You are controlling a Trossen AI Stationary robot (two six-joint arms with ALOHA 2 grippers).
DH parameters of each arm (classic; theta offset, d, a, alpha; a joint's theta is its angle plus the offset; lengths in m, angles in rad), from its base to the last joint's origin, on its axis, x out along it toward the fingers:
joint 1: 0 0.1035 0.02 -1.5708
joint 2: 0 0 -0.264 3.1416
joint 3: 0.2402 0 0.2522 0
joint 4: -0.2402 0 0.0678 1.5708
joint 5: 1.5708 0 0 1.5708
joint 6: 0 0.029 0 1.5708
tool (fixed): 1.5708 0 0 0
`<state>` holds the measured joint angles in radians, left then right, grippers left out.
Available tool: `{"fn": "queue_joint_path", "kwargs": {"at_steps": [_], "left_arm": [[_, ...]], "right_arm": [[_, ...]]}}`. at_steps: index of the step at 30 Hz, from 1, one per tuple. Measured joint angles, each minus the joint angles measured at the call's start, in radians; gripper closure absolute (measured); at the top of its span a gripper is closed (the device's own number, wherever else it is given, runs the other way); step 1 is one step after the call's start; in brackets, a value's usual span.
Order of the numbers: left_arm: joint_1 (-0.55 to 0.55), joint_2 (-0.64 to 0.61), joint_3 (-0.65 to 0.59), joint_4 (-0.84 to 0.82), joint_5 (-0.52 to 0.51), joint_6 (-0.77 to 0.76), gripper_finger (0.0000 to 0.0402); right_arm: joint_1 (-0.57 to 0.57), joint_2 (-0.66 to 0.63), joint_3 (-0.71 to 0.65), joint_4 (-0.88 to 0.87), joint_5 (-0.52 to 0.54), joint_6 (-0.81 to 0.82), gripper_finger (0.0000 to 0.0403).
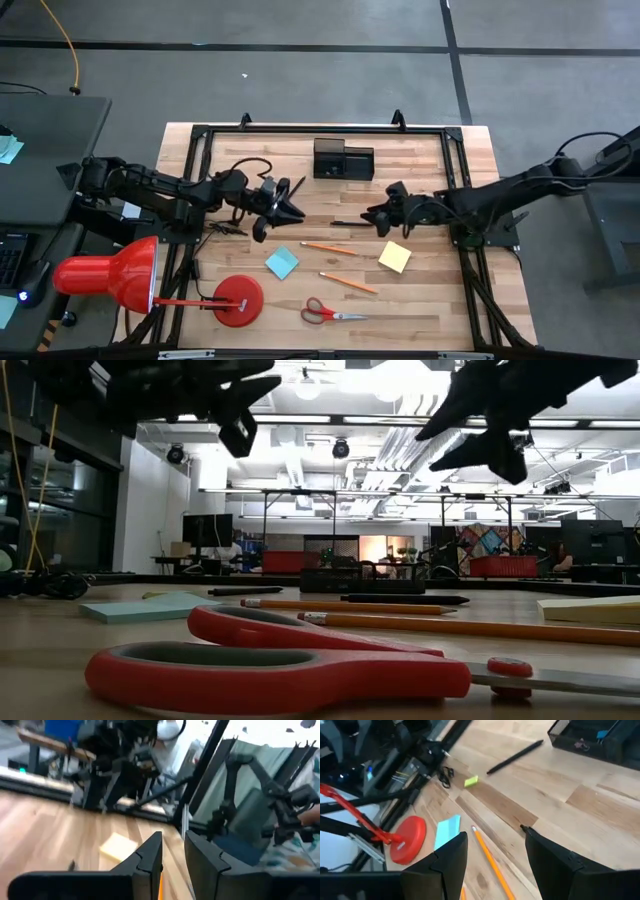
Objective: Pick and place office supplies into organizer
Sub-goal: Put the orange scissors in the black desk organizer
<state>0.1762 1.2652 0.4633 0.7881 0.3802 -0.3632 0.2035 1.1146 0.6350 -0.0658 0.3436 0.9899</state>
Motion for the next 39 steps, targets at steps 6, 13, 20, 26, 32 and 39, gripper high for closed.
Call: {"fn": "queue_joint_path", "kwargs": {"at_steps": [6, 13, 20, 26, 32, 39], "left_arm": [[0.0, 0.0, 0.0, -0.107, 0.047, -0.001, 0.0328], [0.0, 0.0, 0.0, -0.173, 0.091, -0.01, 0.0328], [0.0, 0.0, 0.0, -0.216, 0.091, -0.082, 0.0328], [0.0, 0.0, 0.0, -0.238, 0.051, -0.105, 0.0328], [0.0, 0.0, 0.0, -0.241, -0.007, -0.148, 0.0328], [-0.016, 0.0, 0.0, -0.237, 0.017, -0.188, 0.0328]], "right_arm": [[0.0, 0.089, 0.033, 0.024, -0.123, 0.047, 0.021], [0.0, 0.175, 0.035, 0.144, -0.377, 0.125, 0.021], [0.046, 0.266, 0.035, 0.198, -0.458, 0.184, 0.021], [0.091, 0.356, 0.035, 0.27, -0.467, 0.237, 0.021], [0.124, 0.442, 0.034, 0.397, -0.47, 0.274, 0.021], [0.185, 0.592, 0.148, 0.469, -0.464, 0.319, 0.021]]}}
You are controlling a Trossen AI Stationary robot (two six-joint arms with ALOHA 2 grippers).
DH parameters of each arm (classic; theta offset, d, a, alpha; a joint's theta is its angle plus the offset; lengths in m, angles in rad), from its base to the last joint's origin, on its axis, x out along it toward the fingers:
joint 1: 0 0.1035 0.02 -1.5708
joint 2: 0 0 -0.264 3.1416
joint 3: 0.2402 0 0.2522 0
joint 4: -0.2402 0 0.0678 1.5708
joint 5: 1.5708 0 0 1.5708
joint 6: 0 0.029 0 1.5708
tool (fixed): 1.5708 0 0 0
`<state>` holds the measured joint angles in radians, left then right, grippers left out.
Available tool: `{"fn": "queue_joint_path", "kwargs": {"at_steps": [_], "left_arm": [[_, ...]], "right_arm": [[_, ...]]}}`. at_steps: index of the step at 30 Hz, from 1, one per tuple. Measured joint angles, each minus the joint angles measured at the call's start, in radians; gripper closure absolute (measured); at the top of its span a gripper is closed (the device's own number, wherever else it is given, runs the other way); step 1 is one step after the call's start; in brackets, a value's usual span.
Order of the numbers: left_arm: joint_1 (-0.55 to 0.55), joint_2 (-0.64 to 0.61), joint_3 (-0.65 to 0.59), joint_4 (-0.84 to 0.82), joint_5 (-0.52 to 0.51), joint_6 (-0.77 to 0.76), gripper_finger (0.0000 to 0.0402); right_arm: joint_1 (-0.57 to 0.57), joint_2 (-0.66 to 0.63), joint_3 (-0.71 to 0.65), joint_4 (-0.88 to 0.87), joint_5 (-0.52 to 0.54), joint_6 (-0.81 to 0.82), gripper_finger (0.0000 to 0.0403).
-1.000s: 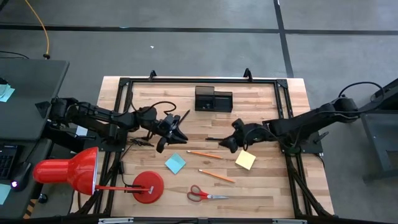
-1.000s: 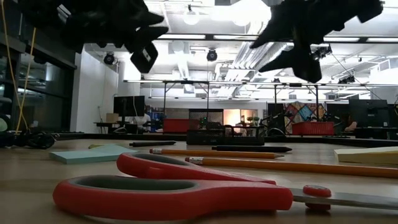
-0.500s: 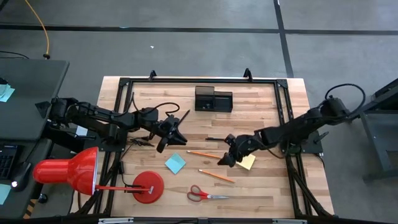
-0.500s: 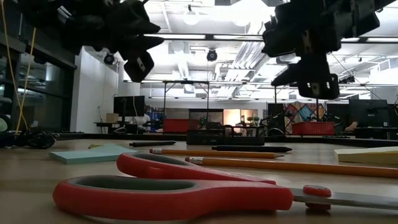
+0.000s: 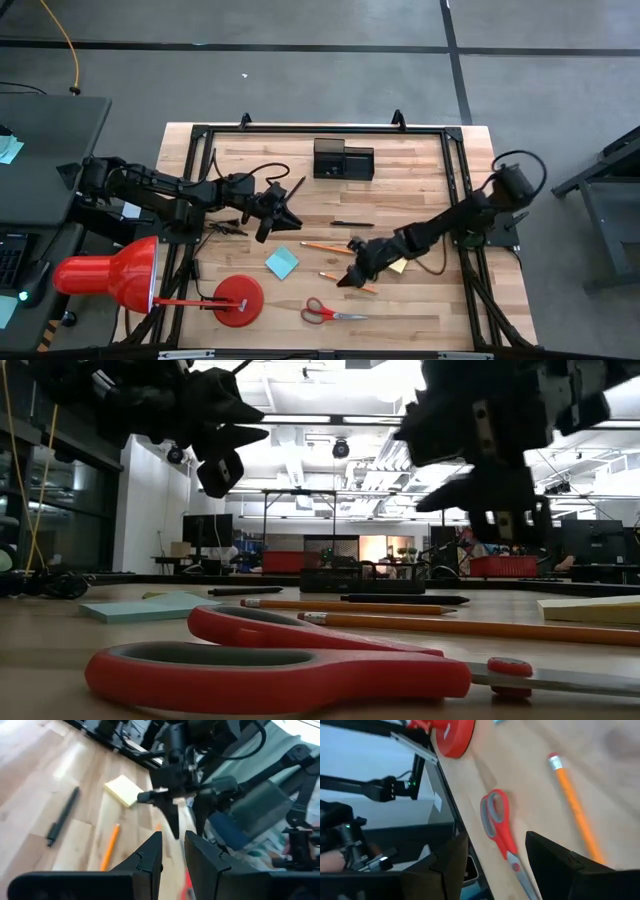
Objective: Pick and place office supplies into organizer
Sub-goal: Put the orange scissors in the black desk organizer
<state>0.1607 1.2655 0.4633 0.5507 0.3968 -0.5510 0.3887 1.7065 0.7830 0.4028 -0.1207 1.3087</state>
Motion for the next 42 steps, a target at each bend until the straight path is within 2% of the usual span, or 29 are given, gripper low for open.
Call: {"fn": "queue_joint_path", "kwargs": {"at_steps": [9, 14, 17, 22, 36, 42], "left_arm": [[-0.134, 0.0, 0.0, -0.008, 0.021, 0.0, 0.0328], [-0.175, -0.001, 0.001, 0.034, 0.012, -0.014, 0.0328], [-0.175, -0.001, 0.001, 0.037, 0.054, -0.03, 0.0328], [-0.175, -0.001, 0.0, 0.063, 0.093, -0.052, 0.0328], [-0.174, -0.002, 0.001, 0.098, 0.108, -0.057, 0.0328], [-0.174, -0.001, 0.001, 0.098, 0.107, -0.048, 0.0328]], "right_arm": [[-0.019, 0.222, 0.28, -0.146, -0.088, -0.089, 0.021], [-0.026, 0.325, 0.413, -0.225, -0.124, -0.146, 0.021], [-0.026, 0.353, 0.461, -0.299, -0.126, -0.183, 0.021], [-0.026, 0.356, 0.494, -0.428, -0.079, -0.23, 0.021], [0.026, 0.35, 0.507, -0.447, 0.092, -0.266, 0.021], [0.031, 0.35, 0.507, -0.449, 0.121, -0.303, 0.021]]}}
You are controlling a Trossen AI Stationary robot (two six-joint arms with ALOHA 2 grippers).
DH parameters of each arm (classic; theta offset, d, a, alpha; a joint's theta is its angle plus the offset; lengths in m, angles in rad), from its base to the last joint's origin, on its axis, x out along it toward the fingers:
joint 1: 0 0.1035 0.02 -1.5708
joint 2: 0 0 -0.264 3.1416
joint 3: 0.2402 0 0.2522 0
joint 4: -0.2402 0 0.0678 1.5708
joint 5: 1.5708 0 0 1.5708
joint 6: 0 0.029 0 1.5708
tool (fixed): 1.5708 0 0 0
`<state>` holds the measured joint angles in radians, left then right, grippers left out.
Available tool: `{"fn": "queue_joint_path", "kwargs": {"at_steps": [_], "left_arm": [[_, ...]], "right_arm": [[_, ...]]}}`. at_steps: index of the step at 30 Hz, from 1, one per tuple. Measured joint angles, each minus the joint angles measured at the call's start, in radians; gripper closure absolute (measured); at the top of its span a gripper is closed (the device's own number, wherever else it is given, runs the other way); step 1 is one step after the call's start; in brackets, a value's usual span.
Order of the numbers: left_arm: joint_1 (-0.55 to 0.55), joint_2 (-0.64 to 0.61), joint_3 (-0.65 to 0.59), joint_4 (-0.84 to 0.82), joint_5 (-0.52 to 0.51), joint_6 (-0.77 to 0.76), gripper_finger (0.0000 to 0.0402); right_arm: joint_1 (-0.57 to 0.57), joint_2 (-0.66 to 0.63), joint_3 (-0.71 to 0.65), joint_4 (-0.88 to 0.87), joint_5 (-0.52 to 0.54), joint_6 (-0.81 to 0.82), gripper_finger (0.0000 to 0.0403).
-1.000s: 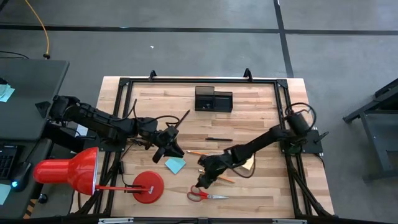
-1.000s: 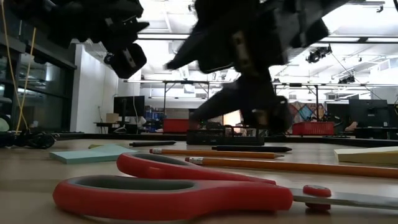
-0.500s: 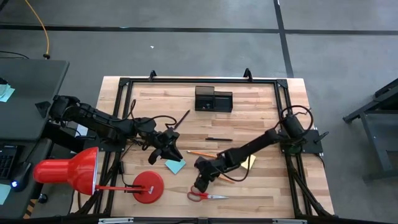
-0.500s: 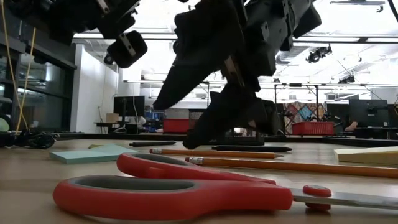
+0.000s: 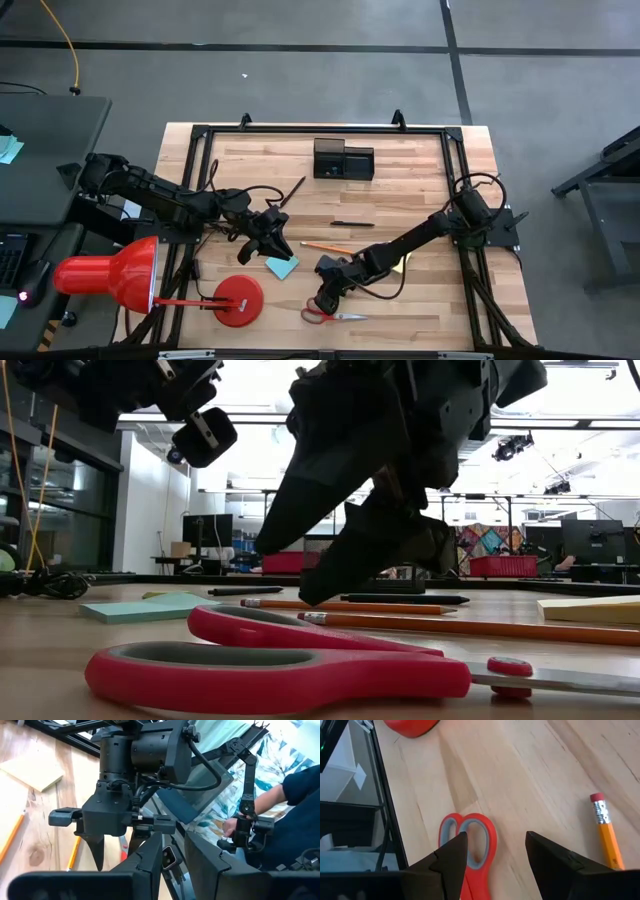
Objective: Pick and place office supplies into organizer
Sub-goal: Put the orange scissors in the black desk organizer
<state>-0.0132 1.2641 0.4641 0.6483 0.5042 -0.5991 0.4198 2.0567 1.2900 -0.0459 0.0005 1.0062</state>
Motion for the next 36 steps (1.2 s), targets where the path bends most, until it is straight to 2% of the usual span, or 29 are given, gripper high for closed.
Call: {"fn": "queue_joint_path", "kwargs": {"at_steps": [5, 9, 14, 16, 23, 31, 36], "left_arm": [[0.0, 0.0, 0.0, 0.0, 0.0, 0.021, 0.0328], [0.0, 0.0, 0.0, 0.0, 0.0, 0.028, 0.0328], [0.0, 0.0, 0.0, 0.0, -0.01, 0.027, 0.0328], [0.0, 0.0, 0.0, 0.0, -0.012, 0.027, 0.0328], [0.0, 0.001, 0.0, -0.006, -0.025, 0.046, 0.0328], [0.0, 0.001, 0.0, -0.021, -0.041, 0.071, 0.0328], [0.0, 0.001, 0.0, -0.023, -0.052, 0.072, 0.0328]], "right_arm": [[0.009, 0.0, 0.009, -0.016, 0.013, -0.039, 0.021], [0.016, 0.004, 0.102, -0.133, 0.038, -0.1, 0.021], [0.023, 0.006, 0.19, -0.244, 0.158, -0.184, 0.021], [0.023, 0.006, 0.193, -0.273, 0.175, -0.196, 0.021], [0.032, 0.036, 0.192, -0.27, 0.114, -0.187, 0.021], [0.047, 0.045, 0.193, -0.275, 0.136, -0.169, 0.021], [0.047, 0.069, 0.193, -0.251, 0.102, -0.151, 0.021]]}}
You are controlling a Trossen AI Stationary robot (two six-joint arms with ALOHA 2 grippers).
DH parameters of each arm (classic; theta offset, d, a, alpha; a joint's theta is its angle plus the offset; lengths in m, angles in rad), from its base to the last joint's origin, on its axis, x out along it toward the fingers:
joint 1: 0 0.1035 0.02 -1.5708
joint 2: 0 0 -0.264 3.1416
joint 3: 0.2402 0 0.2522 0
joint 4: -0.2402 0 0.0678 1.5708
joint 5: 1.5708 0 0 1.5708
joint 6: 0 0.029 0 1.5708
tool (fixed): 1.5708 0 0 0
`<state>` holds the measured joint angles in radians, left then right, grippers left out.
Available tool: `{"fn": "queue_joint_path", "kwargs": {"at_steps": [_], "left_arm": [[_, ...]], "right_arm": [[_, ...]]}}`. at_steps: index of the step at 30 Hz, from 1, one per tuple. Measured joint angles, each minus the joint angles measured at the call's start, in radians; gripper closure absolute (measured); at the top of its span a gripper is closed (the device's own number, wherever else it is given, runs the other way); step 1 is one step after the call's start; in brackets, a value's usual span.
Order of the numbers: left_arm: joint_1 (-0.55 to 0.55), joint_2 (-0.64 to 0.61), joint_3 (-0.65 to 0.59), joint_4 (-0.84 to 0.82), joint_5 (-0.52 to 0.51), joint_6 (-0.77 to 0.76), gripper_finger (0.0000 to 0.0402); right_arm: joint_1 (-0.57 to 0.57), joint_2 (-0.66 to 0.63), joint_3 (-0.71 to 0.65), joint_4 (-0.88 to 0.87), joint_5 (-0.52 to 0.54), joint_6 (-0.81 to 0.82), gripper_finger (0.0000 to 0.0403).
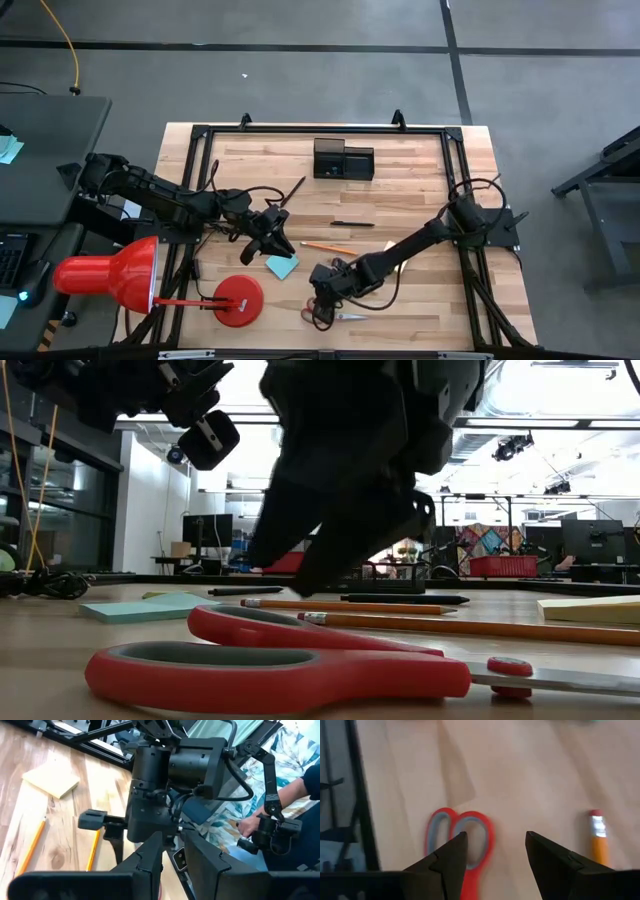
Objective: Pick and place office supplies into organizer
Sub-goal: Put the orange scissors in the black desk organizer
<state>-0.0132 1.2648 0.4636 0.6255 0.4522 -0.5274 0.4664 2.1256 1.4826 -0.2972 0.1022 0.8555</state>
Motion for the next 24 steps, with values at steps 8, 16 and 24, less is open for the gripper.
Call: {"fn": "queue_joint_path", "kwargs": {"at_steps": [8, 16, 24], "left_arm": [[0.0, 0.0, 0.0, 0.003, 0.0, 0.0, 0.0328], [0.0, 0.0, 0.0, 0.005, 0.0, 0.0, 0.0328], [0.0, 0.0, 0.0, 0.0, 0.0, 0.002, 0.0328]], "right_arm": [[0.001, 0.024, 0.0, 0.021, -0.002, 0.008, 0.021], [0.001, 0.053, 0.0, 0.042, -0.004, 0.018, 0.021], [0.002, 0.074, 0.003, 0.062, 0.006, -0.025, 0.021]]}}
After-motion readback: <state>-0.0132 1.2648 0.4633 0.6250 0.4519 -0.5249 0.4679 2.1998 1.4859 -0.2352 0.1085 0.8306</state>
